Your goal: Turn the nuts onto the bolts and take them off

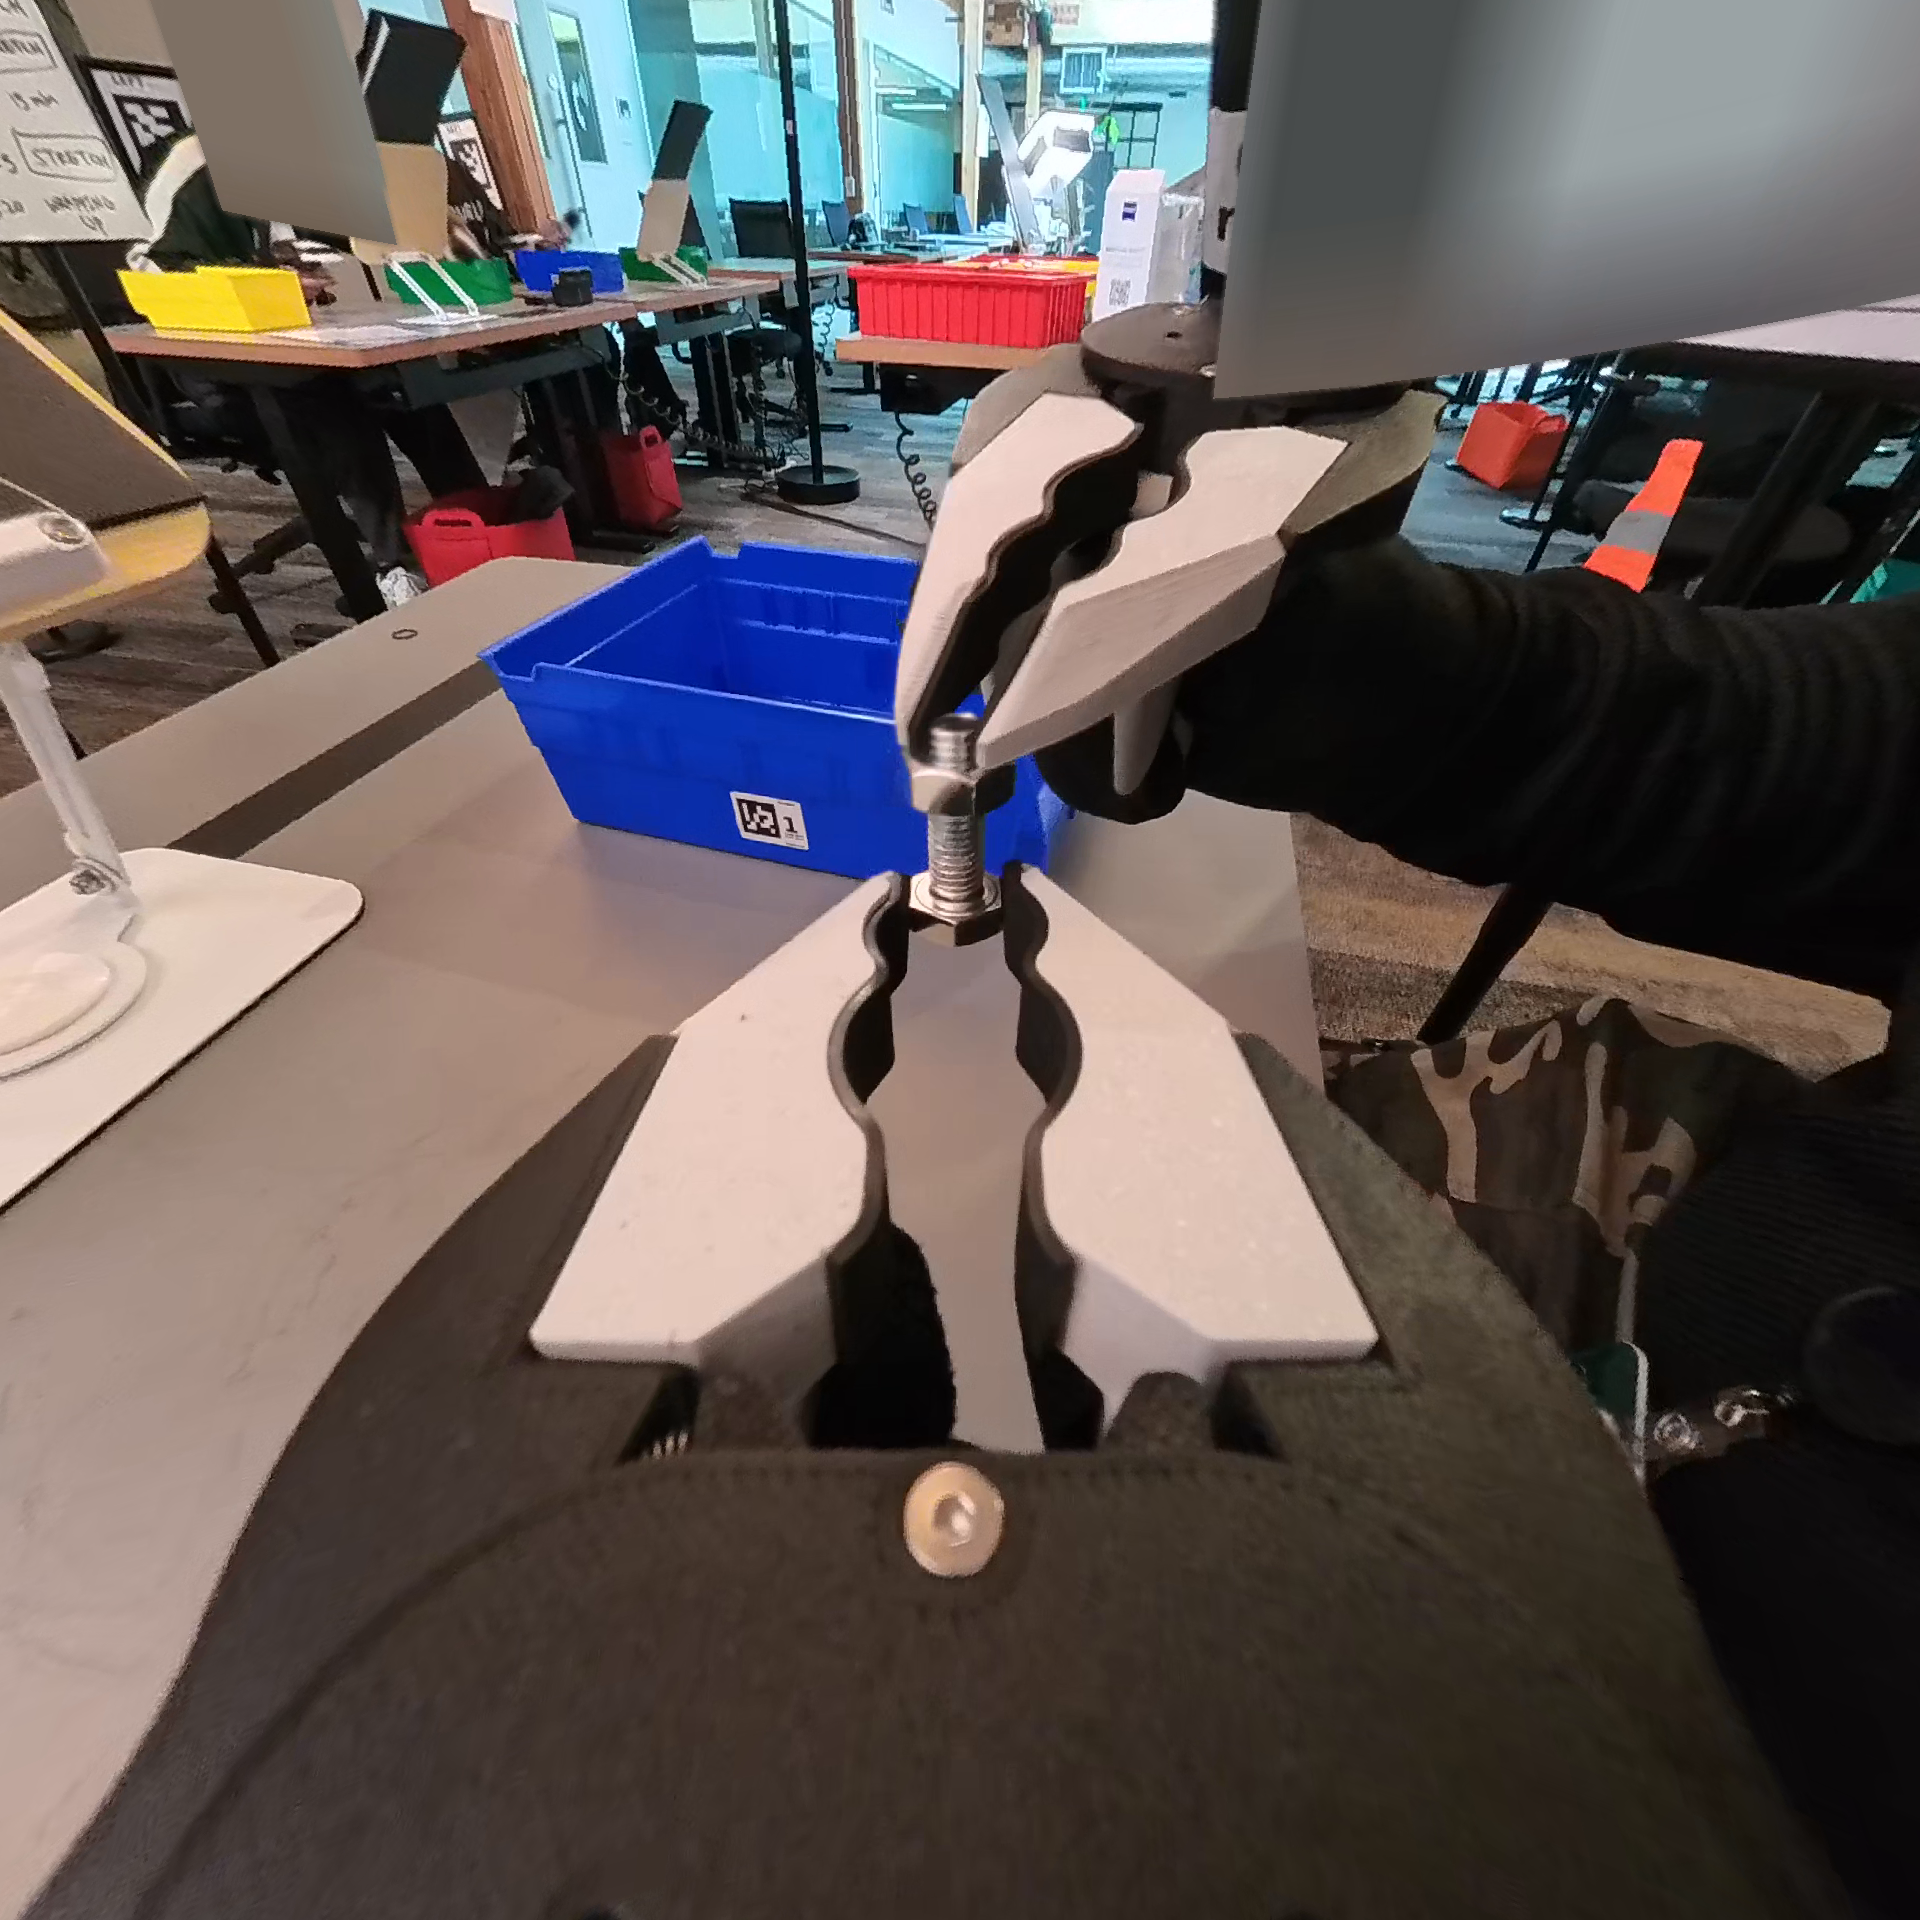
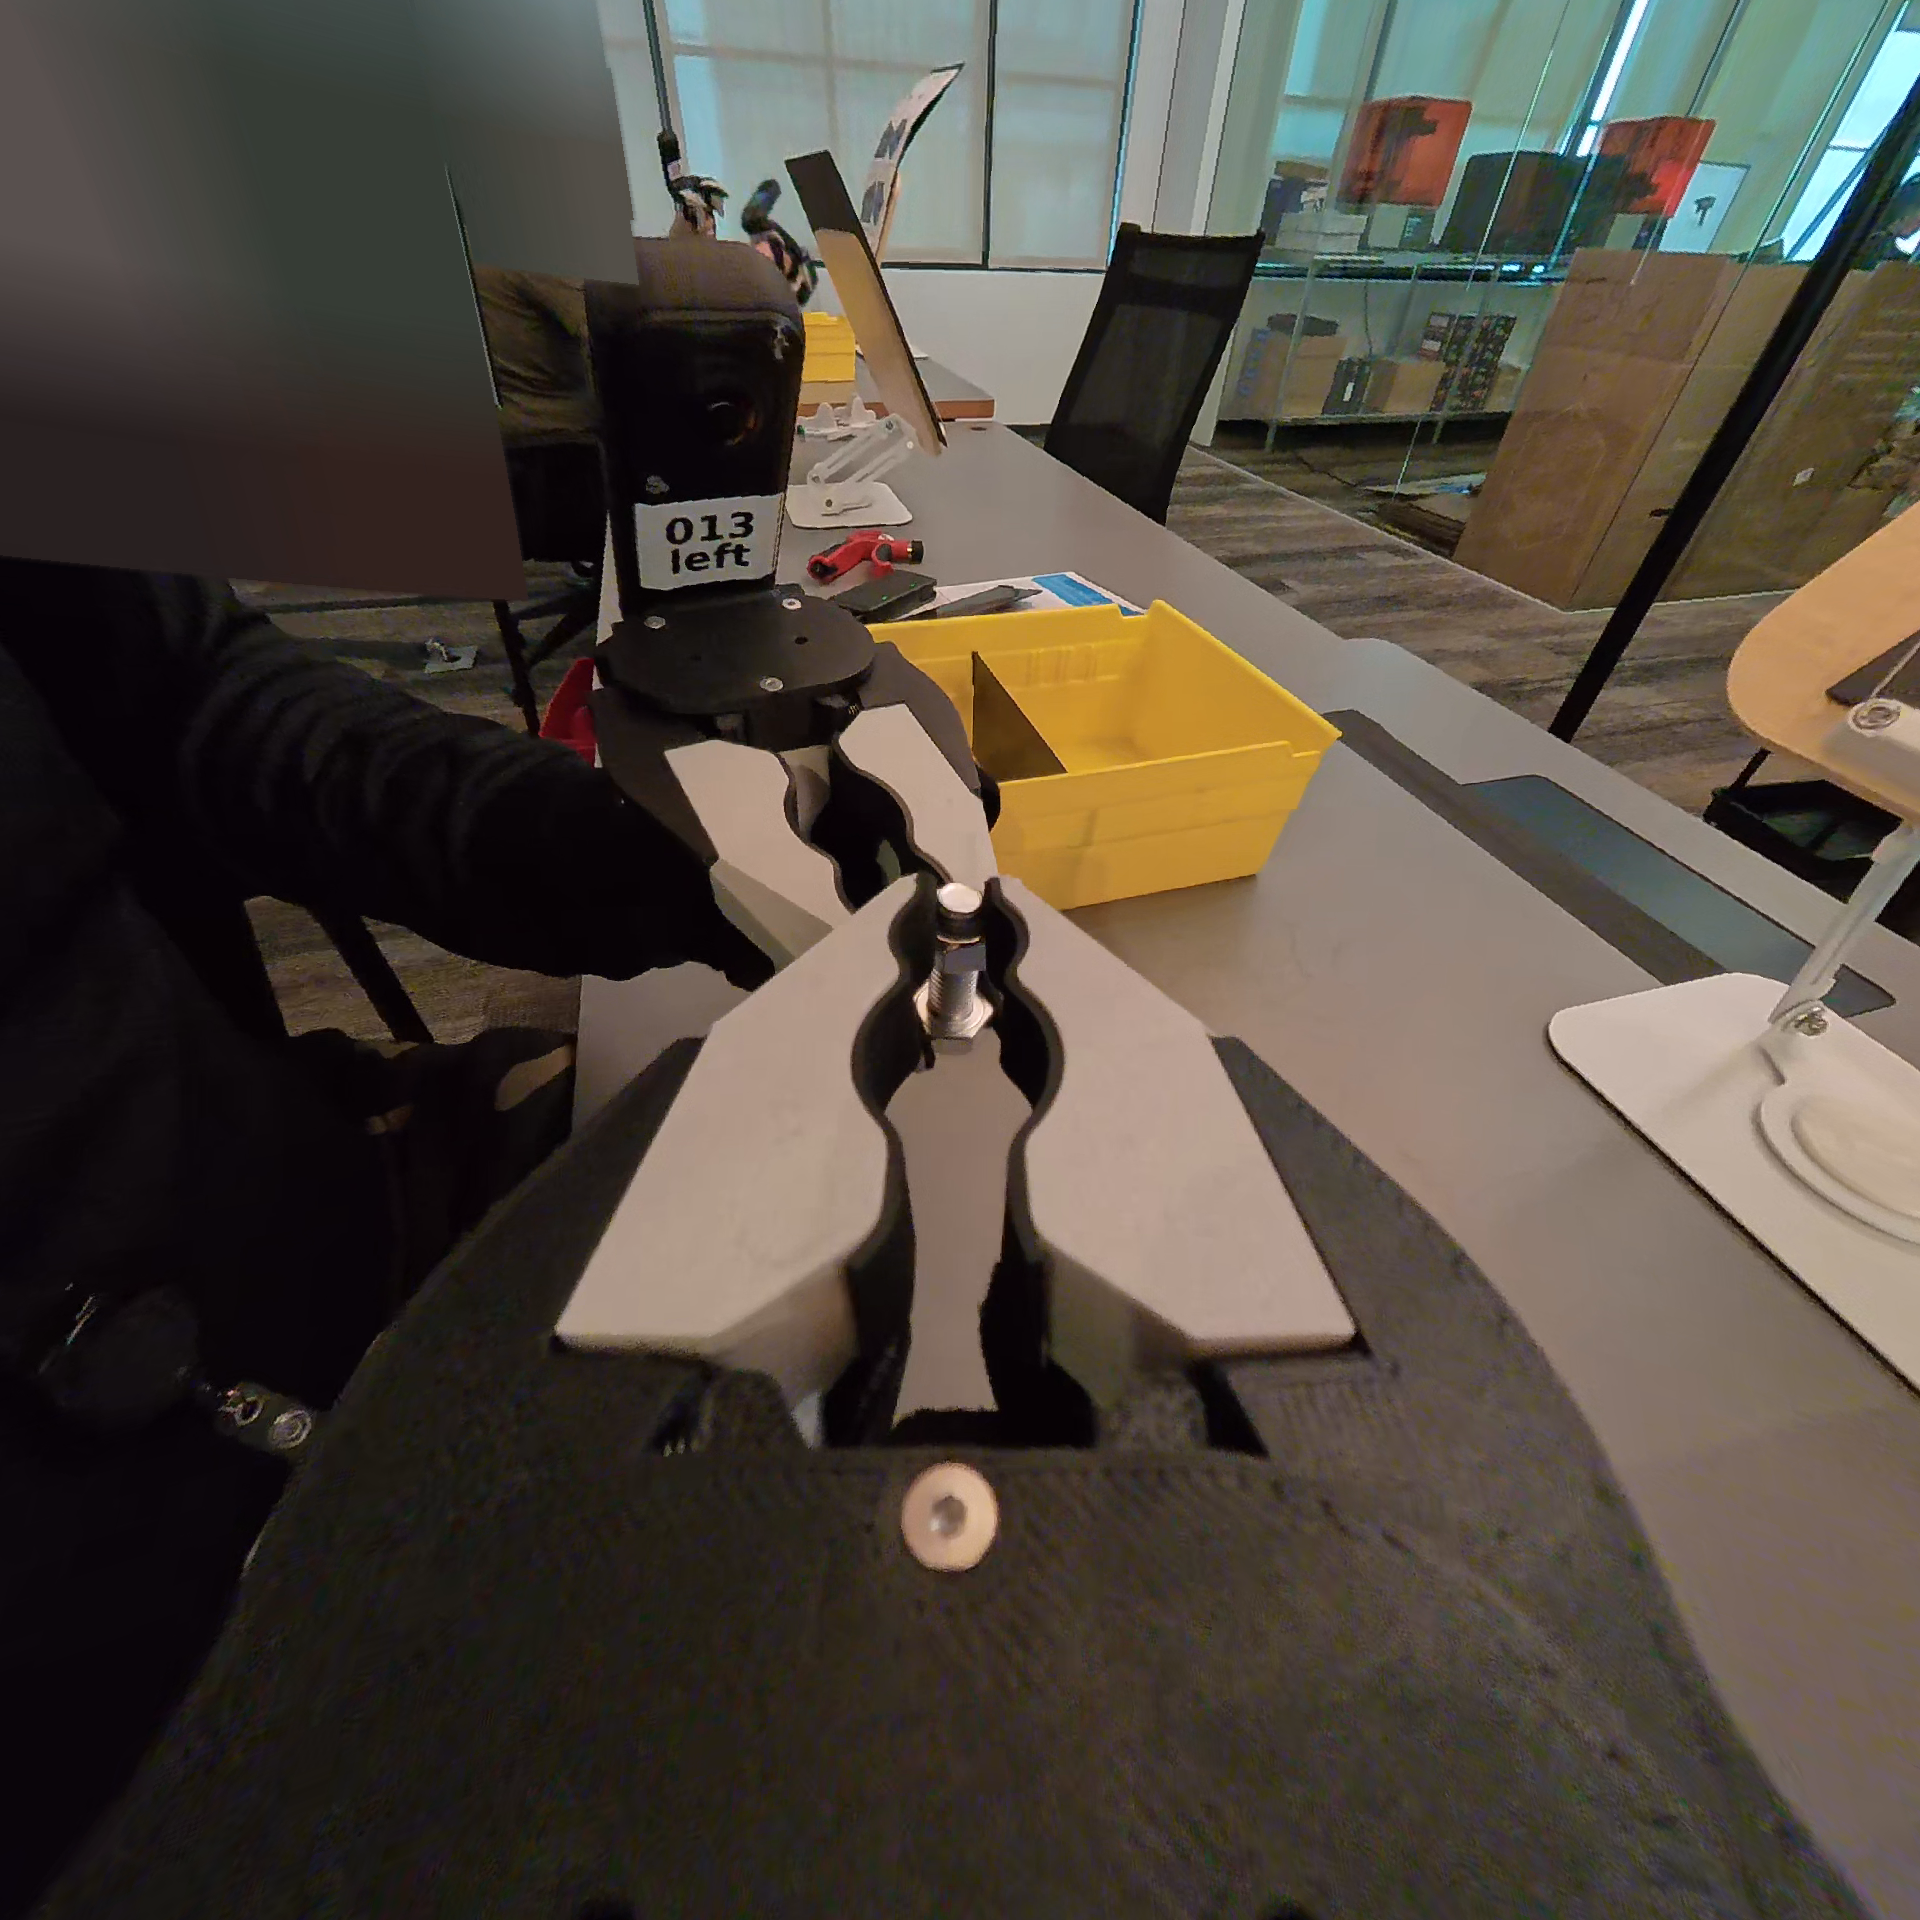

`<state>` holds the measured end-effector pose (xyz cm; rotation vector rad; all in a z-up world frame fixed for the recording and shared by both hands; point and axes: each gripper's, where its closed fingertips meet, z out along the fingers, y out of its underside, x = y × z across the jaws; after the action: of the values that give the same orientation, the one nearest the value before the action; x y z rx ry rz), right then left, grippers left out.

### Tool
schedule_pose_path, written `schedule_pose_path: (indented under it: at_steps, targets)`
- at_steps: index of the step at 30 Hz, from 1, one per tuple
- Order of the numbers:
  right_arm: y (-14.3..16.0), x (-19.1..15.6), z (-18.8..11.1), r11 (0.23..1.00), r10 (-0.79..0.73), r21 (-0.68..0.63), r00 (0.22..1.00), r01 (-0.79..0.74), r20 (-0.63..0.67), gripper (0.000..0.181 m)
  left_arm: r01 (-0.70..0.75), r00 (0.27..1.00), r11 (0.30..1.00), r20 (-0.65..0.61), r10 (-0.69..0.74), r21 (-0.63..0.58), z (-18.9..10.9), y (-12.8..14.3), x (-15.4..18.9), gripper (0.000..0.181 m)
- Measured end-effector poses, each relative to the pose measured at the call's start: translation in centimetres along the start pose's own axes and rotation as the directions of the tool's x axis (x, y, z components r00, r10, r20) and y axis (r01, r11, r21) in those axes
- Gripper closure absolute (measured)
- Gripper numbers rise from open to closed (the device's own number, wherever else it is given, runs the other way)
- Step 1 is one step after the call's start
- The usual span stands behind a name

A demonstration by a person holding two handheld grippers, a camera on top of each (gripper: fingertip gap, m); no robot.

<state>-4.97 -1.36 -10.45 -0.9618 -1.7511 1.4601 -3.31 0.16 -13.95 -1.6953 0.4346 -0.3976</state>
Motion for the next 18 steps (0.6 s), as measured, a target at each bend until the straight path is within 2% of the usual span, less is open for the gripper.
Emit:
schedule_pose_path:
  at_steps: [8, 18]
  targets:
    - [-0.52, 0.11, -0.43, 1.000, 0.007, 0.021, 1.000, -0.007, -0.009, 0.175, 0.039, 0.999, 0.999, -0.009, -0.038, 0.038, -0.17, -0.61, -0.11, 0.165]
    - [-0.86, 0.41, -0.88, 1.000, 0.002, 0.024, 1.000, -0.001, -0.030, 0.175, 0.076, 0.997, 0.997, 0.009, -0.076, 0.030, -0.14, -0.24, -0.86, 0.156]
